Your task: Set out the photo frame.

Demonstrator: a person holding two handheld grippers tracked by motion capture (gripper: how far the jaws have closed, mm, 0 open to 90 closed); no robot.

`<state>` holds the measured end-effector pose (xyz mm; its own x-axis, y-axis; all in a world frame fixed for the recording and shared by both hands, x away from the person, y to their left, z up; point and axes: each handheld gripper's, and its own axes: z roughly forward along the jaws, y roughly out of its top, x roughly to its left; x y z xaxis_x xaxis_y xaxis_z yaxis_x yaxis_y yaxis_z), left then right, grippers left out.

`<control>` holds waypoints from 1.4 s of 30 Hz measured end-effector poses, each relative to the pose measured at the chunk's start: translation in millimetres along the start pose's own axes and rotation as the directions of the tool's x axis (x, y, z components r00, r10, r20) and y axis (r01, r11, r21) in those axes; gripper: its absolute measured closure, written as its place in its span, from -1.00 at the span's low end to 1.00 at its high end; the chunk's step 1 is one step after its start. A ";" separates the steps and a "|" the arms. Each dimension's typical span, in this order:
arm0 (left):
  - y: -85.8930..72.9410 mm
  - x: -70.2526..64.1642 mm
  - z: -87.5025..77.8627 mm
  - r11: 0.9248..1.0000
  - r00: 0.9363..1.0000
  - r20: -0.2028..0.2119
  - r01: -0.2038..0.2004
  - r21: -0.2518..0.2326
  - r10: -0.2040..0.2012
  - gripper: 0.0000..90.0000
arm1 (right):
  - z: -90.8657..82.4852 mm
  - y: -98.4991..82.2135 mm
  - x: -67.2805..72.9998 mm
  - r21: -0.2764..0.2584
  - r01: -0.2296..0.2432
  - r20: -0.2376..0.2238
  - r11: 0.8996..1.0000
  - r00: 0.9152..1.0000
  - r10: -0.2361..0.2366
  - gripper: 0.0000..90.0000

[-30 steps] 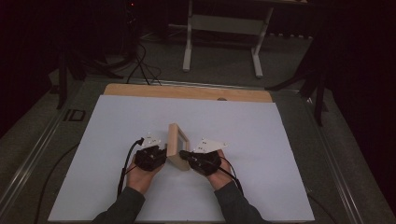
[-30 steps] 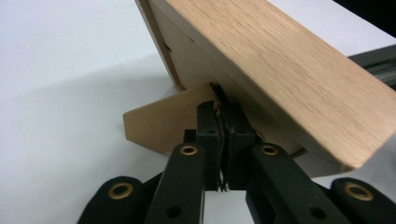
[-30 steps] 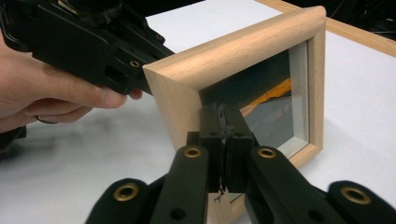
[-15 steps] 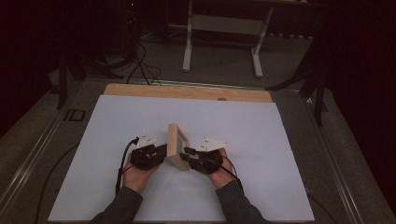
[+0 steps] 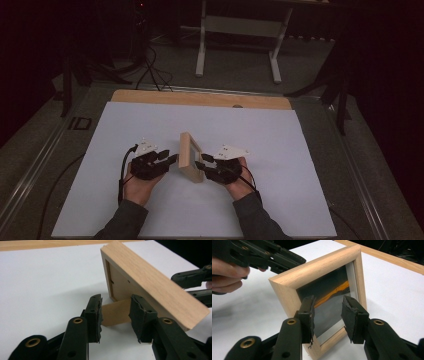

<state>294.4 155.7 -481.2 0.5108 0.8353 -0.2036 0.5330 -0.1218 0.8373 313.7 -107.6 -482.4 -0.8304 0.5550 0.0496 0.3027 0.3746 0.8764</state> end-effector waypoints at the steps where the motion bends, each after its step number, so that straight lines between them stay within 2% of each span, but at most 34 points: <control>1: 0.6 0.1 -1.2 1.000 1.000 0.001 0.004 -0.006 -0.004 0.35 | -0.4 0.1 -0.4 -0.001 -0.001 0.001 1.000 1.000 0.001 0.37; 6: 4.8 0.4 -9.0 0.999 0.999 0.017 0.035 -0.034 -0.034 0.31 | -2.0 0.5 -2.1 -0.007 -0.007 0.005 1.000 1.000 0.007 0.37; 14: 10.1 -4.6 -16.8 0.997 0.999 0.028 0.030 -0.071 -0.028 0.20 | -4.6 1.0 -5.3 -0.012 -0.011 0.013 1.000 1.000 0.011 0.37; 25: 14.1 -13.5 -19.6 0.995 0.998 0.060 0.034 -0.091 -0.028 0.04 | -8.4 1.8 -9.1 -0.024 -0.024 0.027 0.999 0.999 0.024 0.36; 29: 14.9 -17.0 -18.9 0.996 0.997 0.071 0.032 -0.087 -0.026 -0.04 | -8.9 2.0 -9.7 -0.026 -0.022 0.030 0.999 0.999 0.023 0.36; 36: 13.9 -26.8 -12.9 0.997 0.997 0.083 -0.001 -0.072 0.007 -0.16 | -9.8 2.2 -11.0 -0.028 -0.024 0.032 0.999 0.999 0.025 0.36; 42: 13.4 -30.0 -9.3 0.998 0.996 0.085 -0.006 -0.062 0.012 -0.23 | -11.1 2.7 -12.1 -0.031 -0.026 0.034 0.999 0.999 0.027 0.36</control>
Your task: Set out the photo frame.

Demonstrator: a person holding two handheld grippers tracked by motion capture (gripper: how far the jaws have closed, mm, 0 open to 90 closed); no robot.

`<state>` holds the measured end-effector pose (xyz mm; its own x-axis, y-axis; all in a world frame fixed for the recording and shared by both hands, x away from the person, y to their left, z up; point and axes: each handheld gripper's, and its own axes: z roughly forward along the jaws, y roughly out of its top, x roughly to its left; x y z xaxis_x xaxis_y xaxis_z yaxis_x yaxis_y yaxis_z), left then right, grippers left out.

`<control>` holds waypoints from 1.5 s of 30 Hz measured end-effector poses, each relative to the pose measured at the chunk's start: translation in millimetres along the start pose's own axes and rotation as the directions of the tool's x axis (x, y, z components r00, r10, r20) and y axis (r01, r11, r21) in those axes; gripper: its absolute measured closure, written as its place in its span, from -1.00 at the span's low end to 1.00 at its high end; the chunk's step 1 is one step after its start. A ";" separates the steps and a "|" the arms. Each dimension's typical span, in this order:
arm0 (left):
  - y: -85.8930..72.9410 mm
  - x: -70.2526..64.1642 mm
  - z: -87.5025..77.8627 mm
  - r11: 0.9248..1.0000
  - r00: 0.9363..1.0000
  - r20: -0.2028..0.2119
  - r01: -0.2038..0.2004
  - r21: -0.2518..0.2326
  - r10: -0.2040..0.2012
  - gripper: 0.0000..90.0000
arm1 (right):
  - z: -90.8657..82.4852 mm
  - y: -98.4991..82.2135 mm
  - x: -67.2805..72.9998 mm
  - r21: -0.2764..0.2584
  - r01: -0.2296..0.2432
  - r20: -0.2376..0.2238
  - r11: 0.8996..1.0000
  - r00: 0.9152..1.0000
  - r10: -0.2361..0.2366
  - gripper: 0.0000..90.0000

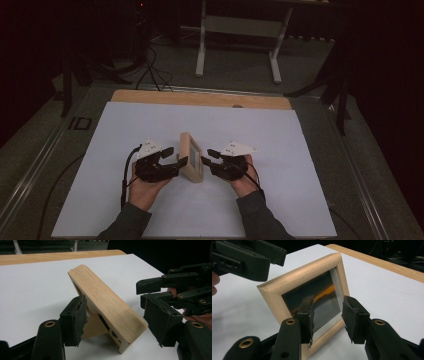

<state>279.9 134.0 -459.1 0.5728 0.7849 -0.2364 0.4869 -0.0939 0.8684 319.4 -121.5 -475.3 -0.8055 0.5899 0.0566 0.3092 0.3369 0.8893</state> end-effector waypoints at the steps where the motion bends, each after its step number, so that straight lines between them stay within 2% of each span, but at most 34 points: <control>1: -0.3 -0.8 1.2 1.000 1.000 0.000 0.001 0.002 -0.001 -0.24 | 0.0 0.0 -0.2 0.000 0.001 0.000 1.000 1.000 -0.001 0.36; 10: -5.1 -5.0 13.2 0.999 1.000 -0.011 -0.011 0.042 0.011 -0.29 | 0.4 -0.2 0.0 0.001 0.002 -0.002 1.000 1.000 -0.002 0.36; 20: -11.1 -7.1 25.2 0.998 1.000 -0.022 0.009 0.059 -0.008 -0.28 | 0.0 -0.1 -0.5 0.000 -0.001 0.001 1.000 1.000 0.001 0.35; 28: -12.5 -7.9 27.9 0.998 0.999 -0.020 0.031 0.060 -0.030 -0.21 | 0.2 -0.2 -0.3 0.001 0.000 0.000 1.000 1.000 0.000 0.34; 45: -12.0 -8.6 28.0 0.996 0.999 -0.024 0.046 0.071 -0.045 -0.03 | -1.0 0.0 -1.5 -0.004 0.000 0.003 1.000 1.000 0.000 0.33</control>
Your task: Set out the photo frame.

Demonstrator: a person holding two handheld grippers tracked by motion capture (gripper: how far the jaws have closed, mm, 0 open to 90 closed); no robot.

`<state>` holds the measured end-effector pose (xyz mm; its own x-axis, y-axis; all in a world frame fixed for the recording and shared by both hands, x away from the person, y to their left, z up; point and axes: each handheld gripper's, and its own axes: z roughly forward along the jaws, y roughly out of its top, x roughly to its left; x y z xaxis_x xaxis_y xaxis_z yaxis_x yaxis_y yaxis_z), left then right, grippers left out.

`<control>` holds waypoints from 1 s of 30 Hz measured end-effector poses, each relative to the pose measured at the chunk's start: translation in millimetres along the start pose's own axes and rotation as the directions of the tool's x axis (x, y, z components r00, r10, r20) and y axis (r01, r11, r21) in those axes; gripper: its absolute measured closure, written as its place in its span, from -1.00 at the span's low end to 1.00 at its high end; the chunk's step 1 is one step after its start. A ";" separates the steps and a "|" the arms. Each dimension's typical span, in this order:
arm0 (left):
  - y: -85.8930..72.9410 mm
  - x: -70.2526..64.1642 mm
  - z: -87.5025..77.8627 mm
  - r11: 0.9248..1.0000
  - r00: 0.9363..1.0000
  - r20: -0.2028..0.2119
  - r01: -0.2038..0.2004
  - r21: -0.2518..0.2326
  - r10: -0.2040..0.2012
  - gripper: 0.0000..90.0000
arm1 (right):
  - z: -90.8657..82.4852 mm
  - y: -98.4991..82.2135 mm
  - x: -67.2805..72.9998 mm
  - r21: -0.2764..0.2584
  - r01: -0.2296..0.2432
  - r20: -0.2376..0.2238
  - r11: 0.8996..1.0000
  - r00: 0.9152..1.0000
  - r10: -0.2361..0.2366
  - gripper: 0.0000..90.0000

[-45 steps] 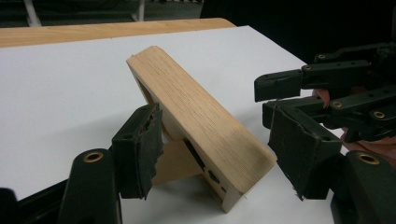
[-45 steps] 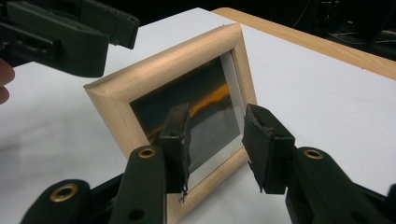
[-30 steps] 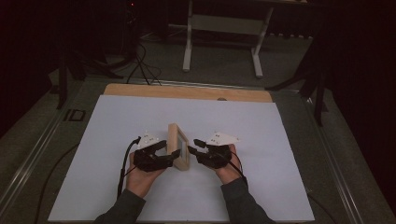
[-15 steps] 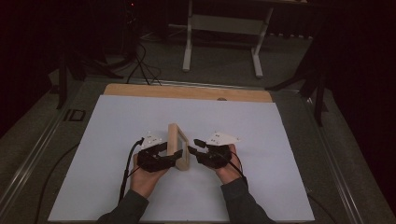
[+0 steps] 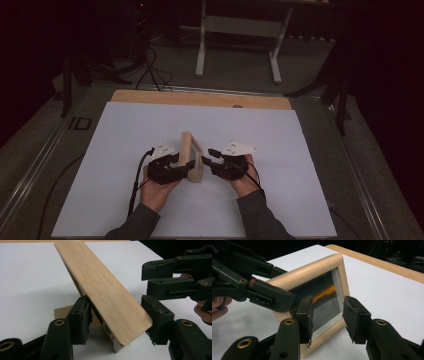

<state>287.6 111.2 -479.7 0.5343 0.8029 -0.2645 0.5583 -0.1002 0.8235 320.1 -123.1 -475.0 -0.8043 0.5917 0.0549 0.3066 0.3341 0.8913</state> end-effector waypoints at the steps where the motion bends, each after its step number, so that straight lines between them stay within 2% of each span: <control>1: 0.0 0.2 0.0 1.000 1.000 0.000 0.001 0.000 -0.001 -0.02 | -0.2 0.1 -0.3 0.000 0.000 0.000 1.000 1.000 0.000 0.32; 10: 0.1 0.6 -0.6 1.000 1.000 0.000 0.000 0.002 0.000 0.07 | -3.1 1.4 -2.0 -0.013 -0.010 0.010 1.000 1.000 0.010 0.30; 15: 0.2 0.6 -1.8 1.000 1.000 0.000 -0.009 -0.001 0.009 0.21 | -5.3 3.3 -1.9 -0.017 0.005 0.023 1.000 1.000 -0.005 0.30; 21: 0.5 -0.7 -2.5 1.000 1.000 0.002 -0.022 0.000 0.022 0.30 | -9.3 5.5 -3.9 -0.031 0.000 0.035 1.000 0.999 0.001 0.30; 30: 0.6 -10.9 -1.2 0.994 0.994 0.003 -0.107 0.011 0.107 0.34 | -18.8 9.5 -9.6 -0.066 -0.007 0.055 0.998 0.998 0.010 0.40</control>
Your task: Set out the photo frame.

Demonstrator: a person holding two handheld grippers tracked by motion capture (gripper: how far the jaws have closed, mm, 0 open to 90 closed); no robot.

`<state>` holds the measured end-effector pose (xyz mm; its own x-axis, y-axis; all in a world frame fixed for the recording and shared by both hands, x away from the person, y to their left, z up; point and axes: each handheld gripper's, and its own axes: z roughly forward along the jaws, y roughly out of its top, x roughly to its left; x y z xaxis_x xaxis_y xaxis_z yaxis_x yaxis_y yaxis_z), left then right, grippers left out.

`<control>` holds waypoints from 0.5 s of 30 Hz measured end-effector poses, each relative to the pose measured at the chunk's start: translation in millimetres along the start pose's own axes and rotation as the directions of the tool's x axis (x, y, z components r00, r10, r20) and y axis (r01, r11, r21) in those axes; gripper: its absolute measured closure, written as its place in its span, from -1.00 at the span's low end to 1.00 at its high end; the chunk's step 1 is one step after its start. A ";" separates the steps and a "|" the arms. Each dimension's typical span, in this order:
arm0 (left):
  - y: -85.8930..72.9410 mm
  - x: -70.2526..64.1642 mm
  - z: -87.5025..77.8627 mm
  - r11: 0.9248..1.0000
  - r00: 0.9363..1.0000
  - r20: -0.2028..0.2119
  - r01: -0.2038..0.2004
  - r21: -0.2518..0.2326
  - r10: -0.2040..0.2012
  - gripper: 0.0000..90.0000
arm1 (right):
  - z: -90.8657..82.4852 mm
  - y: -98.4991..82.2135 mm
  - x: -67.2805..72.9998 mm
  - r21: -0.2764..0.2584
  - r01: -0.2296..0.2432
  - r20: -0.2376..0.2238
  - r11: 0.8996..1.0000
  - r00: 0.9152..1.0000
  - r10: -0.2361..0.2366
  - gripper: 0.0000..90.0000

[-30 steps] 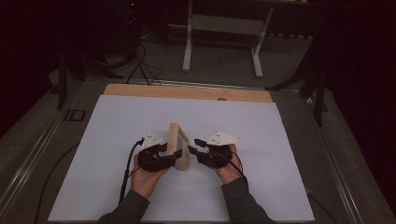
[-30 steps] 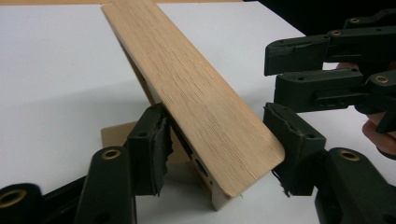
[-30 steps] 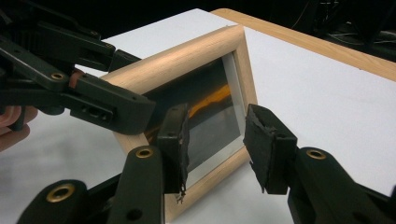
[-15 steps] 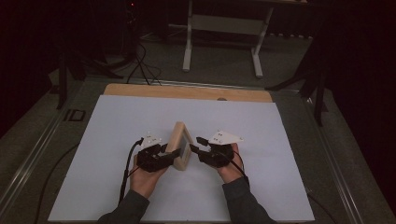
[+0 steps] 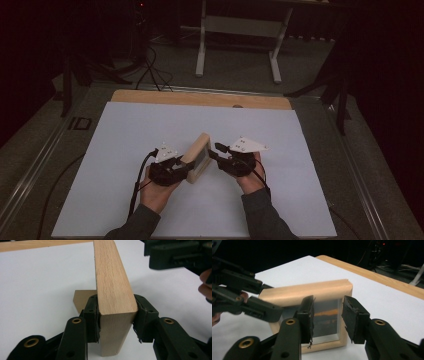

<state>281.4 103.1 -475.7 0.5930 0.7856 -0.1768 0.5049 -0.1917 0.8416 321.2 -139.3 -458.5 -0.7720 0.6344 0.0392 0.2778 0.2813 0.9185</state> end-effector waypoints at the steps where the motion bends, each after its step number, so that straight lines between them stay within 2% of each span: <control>1: 0.0 -0.8 0.0 1.000 1.000 0.000 -0.010 0.002 0.010 0.34 | -0.7 0.4 -0.3 -0.005 0.000 0.004 1.000 1.000 0.000 0.43; 5: -0.2 -3.7 0.4 0.999 0.999 0.000 -0.033 0.002 0.033 0.34 | -4.4 1.9 -1.8 -0.027 -0.002 0.028 1.000 1.000 0.003 0.63; 9: -1.0 -8.8 1.0 0.997 0.997 0.000 -0.072 0.001 0.072 0.34 | -7.0 3.3 -2.8 -0.032 0.000 0.032 0.999 0.999 0.001 0.83; 15: -2.7 -19.9 2.3 0.989 0.989 -0.003 -0.150 0.004 0.150 0.34 | -9.3 5.6 -3.1 -0.036 0.014 0.033 0.999 0.999 -0.013 0.97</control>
<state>269.6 86.6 -475.7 0.6601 0.7497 -0.0467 0.4126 -0.3099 0.8566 319.8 -146.5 -449.9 -0.7564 0.6539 0.0148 0.2466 0.2641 0.9325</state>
